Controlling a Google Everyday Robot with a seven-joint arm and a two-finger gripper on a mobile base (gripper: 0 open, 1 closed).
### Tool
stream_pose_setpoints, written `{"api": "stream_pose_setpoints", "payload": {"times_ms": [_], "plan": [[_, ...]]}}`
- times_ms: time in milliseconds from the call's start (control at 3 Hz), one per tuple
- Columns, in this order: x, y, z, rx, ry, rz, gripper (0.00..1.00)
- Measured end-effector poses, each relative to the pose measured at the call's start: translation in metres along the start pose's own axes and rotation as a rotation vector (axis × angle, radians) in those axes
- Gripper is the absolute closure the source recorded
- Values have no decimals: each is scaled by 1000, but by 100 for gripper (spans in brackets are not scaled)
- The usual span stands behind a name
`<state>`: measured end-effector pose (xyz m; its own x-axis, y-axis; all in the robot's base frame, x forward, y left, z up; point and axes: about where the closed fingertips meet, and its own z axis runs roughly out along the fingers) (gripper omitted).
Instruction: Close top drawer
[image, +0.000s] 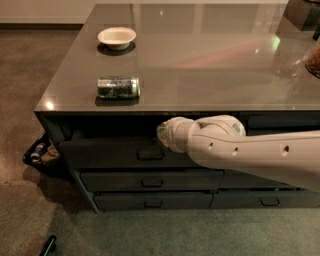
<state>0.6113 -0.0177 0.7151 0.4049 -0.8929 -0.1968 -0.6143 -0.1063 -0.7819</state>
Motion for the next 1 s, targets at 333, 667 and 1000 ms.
{"api": "stream_pose_setpoints", "payload": {"times_ms": [333,667,1000], "plan": [[-6,17,-32,-36,13,76,100],[5,30,-74,-71,62,143,100],[2,27,-83,-91,49,181,100]]}}
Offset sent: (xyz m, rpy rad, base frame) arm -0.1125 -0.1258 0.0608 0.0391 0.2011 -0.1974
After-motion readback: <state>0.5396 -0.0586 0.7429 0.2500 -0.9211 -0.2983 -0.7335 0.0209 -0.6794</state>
